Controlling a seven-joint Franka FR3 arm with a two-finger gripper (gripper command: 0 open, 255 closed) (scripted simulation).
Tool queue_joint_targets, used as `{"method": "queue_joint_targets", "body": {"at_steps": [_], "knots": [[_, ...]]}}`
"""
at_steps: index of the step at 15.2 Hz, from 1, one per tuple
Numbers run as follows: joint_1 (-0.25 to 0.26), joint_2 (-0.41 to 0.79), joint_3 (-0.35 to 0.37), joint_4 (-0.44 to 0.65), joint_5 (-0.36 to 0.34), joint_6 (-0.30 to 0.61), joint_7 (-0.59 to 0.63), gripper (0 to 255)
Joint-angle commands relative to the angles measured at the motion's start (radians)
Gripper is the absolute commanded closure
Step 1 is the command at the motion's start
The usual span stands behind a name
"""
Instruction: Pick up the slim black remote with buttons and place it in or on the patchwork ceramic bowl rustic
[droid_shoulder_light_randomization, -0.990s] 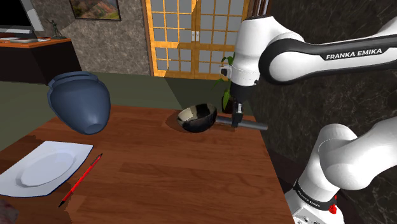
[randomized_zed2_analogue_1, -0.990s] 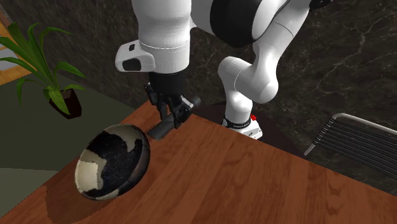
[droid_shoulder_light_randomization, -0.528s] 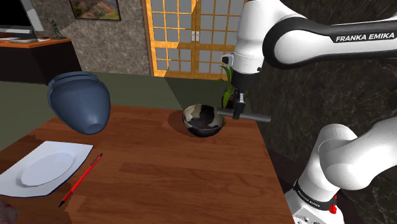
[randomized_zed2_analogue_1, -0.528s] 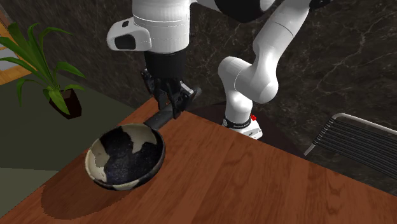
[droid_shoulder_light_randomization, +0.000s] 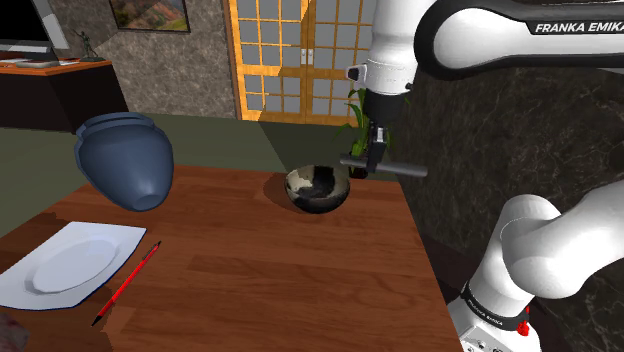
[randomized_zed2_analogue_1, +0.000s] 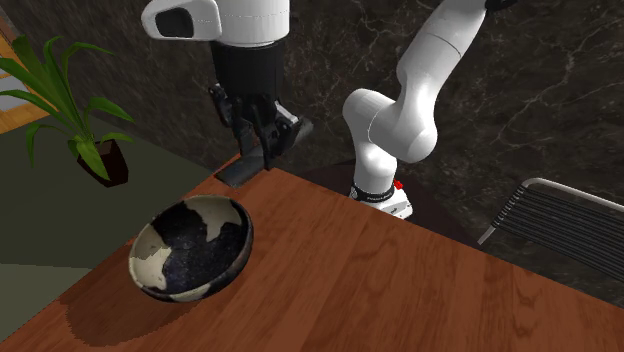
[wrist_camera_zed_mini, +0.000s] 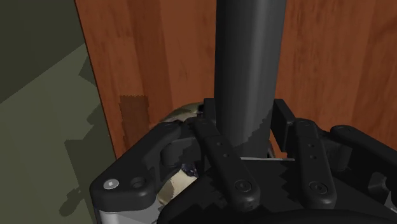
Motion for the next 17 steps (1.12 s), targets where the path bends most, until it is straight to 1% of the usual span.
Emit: {"method": "queue_joint_targets", "body": {"at_steps": [1,6,11,12,17], "knots": [[-0.005,0.060,0.008,0.046,-0.003,0.013,0.007,255],[-0.022,0.262,0.030,0.195,-0.023,0.065,0.027,255],[-0.032,0.466,0.051,0.378,-0.054,0.082,0.053,255],[-0.032,0.476,0.052,0.388,-0.056,0.082,0.054,255],[-0.031,0.472,0.052,0.317,-0.056,0.149,0.058,255]]}}
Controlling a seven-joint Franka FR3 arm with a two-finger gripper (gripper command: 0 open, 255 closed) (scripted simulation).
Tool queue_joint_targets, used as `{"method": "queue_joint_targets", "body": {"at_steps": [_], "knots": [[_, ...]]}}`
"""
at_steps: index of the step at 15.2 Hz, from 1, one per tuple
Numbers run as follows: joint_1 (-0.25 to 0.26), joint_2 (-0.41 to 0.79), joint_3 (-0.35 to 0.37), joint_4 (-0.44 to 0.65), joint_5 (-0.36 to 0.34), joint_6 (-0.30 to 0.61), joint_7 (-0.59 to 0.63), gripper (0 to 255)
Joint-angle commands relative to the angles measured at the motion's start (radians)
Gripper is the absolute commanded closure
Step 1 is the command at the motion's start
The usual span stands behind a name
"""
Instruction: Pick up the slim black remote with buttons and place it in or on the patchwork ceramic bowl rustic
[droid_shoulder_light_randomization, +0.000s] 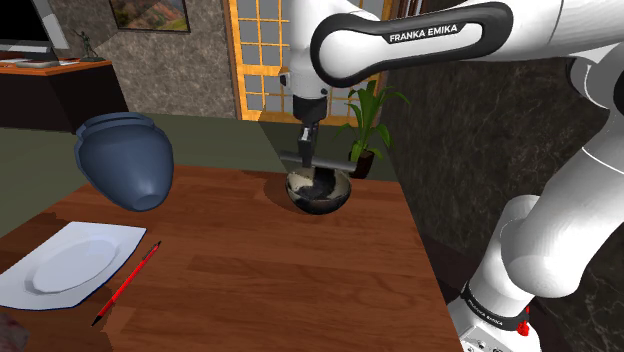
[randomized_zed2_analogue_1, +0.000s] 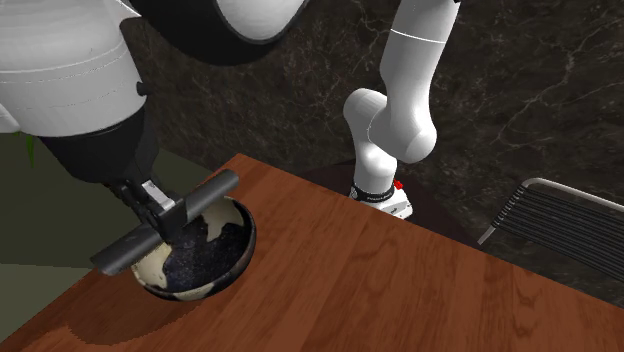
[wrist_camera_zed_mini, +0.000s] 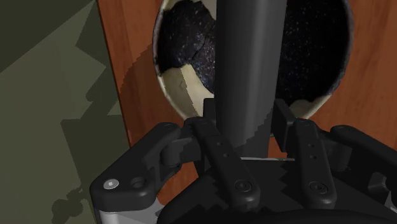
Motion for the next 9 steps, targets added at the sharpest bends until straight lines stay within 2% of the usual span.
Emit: {"method": "queue_joint_targets", "body": {"at_steps": [1,6,9], "knots": [[0.000,-0.002,0.000,-0.029,0.000,0.027,0.001,255],[0.001,0.001,0.001,-0.097,-0.001,0.099,0.006,255],[0.001,0.001,0.001,-0.097,-0.001,0.099,0.006,255]]}}
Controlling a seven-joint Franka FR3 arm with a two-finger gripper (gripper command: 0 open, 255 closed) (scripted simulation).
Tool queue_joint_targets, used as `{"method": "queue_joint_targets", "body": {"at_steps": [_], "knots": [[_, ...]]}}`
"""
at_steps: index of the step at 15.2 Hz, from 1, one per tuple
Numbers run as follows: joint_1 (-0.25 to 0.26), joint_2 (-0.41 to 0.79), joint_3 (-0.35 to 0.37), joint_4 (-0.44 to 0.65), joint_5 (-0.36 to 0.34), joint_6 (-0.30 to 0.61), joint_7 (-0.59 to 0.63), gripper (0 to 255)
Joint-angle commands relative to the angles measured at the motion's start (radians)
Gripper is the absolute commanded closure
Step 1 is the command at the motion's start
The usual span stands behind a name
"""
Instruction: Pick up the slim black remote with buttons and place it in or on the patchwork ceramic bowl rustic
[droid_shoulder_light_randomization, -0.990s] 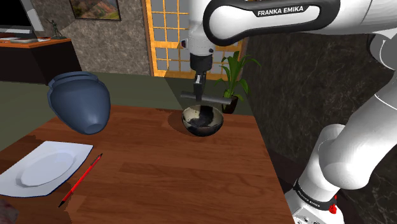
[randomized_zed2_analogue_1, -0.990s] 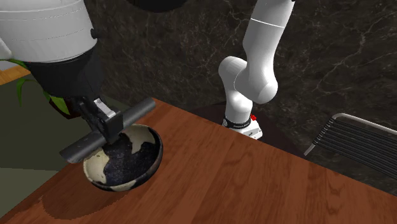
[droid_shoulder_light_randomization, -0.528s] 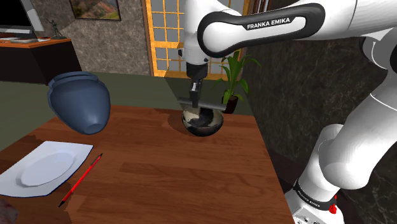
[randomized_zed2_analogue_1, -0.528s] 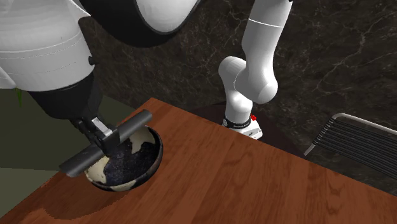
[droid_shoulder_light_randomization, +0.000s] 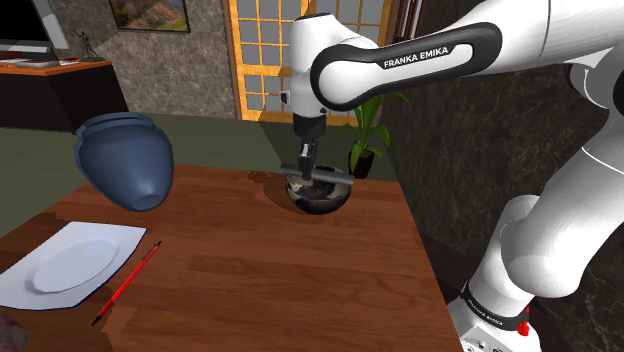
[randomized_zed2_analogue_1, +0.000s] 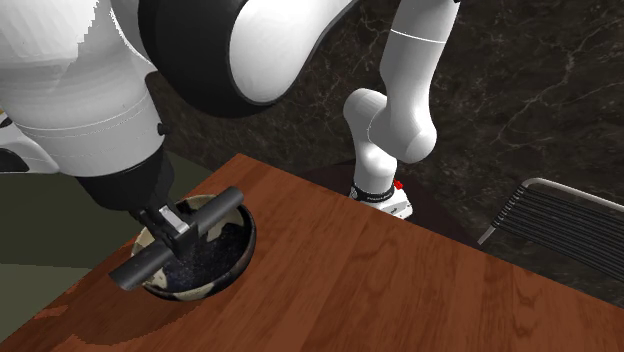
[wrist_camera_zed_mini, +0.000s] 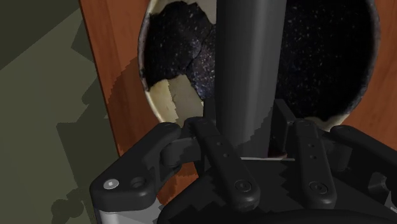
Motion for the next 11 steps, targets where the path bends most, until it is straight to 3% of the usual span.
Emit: {"method": "queue_joint_targets", "body": {"at_steps": [1,5,6,11], "knots": [[0.000,0.000,0.000,-0.001,0.000,0.002,0.000,255],[0.000,0.000,0.000,-0.001,0.000,0.002,0.000,255],[0.000,0.000,0.000,-0.001,0.000,0.002,0.000,0],[0.000,0.000,0.000,-0.001,0.000,0.002,0.000,0]]}}
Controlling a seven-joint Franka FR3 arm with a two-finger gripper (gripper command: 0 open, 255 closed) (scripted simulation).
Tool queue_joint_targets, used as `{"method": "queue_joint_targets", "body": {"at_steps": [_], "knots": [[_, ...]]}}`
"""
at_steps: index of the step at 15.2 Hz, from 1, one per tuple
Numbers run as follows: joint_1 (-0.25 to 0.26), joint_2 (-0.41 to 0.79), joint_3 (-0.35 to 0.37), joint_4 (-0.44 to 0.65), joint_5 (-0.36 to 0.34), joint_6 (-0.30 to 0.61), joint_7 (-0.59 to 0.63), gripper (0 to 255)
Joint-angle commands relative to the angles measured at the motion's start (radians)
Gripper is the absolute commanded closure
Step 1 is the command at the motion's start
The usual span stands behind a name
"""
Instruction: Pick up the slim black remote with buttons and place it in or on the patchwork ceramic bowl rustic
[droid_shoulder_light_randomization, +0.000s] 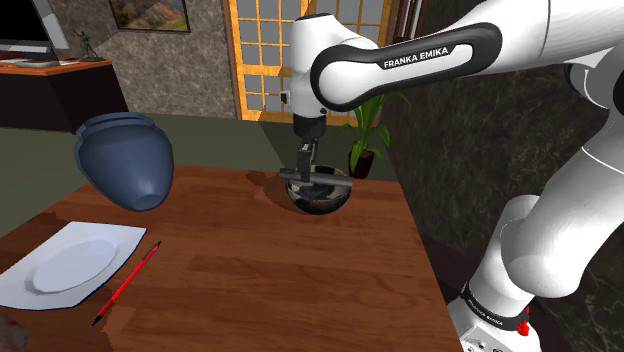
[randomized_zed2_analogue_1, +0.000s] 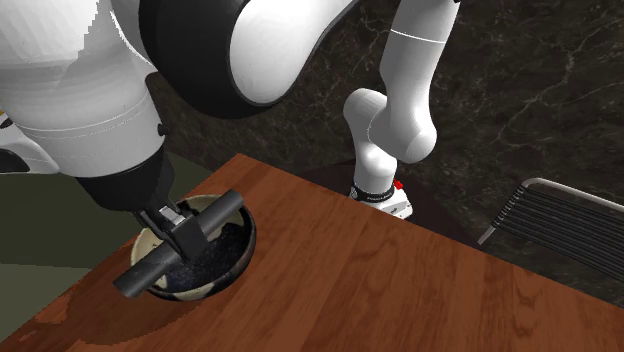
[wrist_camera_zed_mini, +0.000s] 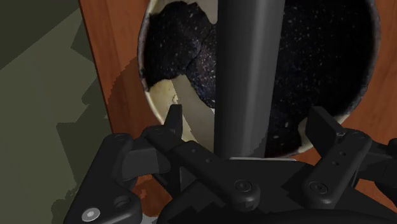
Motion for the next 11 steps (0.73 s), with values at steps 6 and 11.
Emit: {"method": "queue_joint_targets", "body": {"at_steps": [6,11], "knots": [[0.002,-0.006,0.002,0.121,0.003,-0.127,-0.002,0],[0.002,-0.006,0.002,0.121,0.003,-0.127,-0.002,0]]}}
